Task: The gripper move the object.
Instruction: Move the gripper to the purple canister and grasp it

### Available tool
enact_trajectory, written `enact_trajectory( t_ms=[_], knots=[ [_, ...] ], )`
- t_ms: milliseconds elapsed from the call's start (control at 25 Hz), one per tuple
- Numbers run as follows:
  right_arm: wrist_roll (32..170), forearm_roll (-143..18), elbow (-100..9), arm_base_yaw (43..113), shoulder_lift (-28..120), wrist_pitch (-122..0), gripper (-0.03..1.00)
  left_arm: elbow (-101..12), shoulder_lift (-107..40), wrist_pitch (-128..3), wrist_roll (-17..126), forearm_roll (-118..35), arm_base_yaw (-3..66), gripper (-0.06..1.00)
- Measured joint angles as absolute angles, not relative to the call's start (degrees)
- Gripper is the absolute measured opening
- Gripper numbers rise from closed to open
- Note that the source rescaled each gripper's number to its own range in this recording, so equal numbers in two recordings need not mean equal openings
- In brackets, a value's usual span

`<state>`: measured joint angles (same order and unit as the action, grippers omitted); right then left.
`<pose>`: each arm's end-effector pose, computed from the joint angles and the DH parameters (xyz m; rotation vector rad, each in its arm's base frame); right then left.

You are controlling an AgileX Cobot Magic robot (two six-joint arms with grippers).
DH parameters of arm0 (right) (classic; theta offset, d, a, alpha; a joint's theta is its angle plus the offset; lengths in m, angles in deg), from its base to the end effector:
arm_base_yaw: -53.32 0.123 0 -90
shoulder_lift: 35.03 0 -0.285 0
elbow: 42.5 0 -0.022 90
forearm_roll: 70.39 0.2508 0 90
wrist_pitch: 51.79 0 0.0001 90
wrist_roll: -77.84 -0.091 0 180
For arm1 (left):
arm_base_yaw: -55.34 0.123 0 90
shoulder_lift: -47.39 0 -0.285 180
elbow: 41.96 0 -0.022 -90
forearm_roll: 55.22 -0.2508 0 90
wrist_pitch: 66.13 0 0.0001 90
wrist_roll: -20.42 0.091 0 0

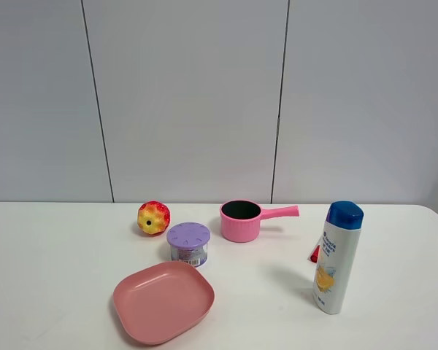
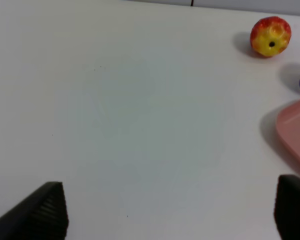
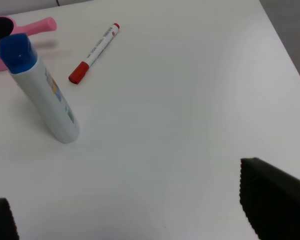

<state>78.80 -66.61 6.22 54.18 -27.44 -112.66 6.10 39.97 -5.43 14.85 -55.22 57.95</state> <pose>-0.0053 0.0052 0.2766 -0.0356 2.0440 0.0779 -0.0068 -0.0003 0.2798 -0.1446 2.0227 -0.0326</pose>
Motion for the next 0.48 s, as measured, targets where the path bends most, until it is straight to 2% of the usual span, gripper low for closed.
enact_trajectory(
  t_ms=[40,480],
  knots=[
    [78.80,-66.61,6.22,54.18,-27.44,-112.66,1.00,6.10,39.97,-5.43,14.85,-55.22,57.95,0.38],
    [78.80,-66.61,6.22,54.18,-27.44,-112.66,1.00,6.10,39.97,-5.43,14.85,-55.22,57.95,0.38]
  ],
)
